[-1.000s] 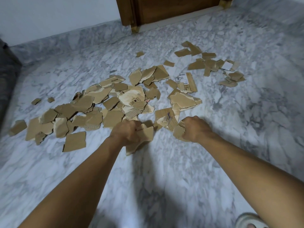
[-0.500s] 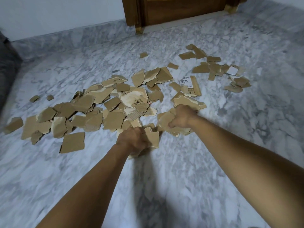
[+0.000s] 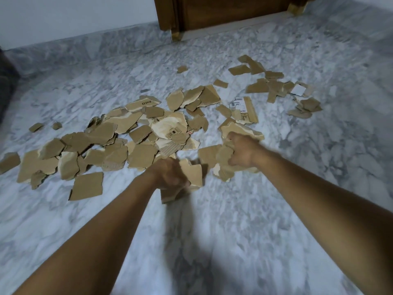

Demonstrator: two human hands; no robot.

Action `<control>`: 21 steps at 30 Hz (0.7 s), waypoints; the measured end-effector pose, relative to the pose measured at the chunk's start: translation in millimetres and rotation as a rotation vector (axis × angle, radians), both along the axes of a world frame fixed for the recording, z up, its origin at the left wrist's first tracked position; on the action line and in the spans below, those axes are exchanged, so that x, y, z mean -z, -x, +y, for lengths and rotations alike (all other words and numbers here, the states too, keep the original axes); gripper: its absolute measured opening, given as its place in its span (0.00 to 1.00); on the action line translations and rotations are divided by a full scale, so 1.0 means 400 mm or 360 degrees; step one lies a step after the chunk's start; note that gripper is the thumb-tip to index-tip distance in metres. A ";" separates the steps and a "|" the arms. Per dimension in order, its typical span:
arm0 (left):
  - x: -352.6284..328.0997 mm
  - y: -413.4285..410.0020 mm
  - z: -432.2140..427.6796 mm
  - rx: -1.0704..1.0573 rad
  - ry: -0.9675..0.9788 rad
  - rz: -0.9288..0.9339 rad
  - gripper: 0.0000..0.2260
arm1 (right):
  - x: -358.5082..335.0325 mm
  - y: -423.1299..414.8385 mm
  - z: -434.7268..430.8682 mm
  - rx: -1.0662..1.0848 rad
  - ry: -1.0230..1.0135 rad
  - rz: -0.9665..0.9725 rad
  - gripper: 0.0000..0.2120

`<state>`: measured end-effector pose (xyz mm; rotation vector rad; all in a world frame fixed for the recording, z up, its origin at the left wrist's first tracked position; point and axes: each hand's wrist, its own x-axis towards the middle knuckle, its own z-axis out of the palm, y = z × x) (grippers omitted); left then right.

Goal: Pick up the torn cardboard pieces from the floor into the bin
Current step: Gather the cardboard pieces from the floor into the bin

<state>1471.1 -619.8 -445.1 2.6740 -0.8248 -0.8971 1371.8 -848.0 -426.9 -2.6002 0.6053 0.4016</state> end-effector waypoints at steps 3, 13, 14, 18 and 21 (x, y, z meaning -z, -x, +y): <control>-0.049 -0.040 -0.061 -0.0047 0.0091 0.0089 0.21 | -0.014 0.072 -0.089 0.0146 0.0309 -0.0008 0.21; -0.007 0.002 -0.295 0.0337 -0.0112 -0.0233 0.27 | 0.115 0.179 -0.127 0.0276 0.0334 -0.0013 0.16; -0.009 0.004 -0.295 0.0348 -0.0116 -0.0257 0.27 | 0.114 0.181 -0.128 0.0285 0.0338 -0.0002 0.16; -0.031 0.008 -0.269 0.0258 0.0078 -0.0283 0.23 | 0.074 0.177 -0.137 0.0465 0.0098 0.0105 0.18; -0.056 -0.004 -0.218 0.0047 0.0345 -0.0166 0.23 | 0.013 0.157 -0.154 0.0666 -0.0236 0.0009 0.19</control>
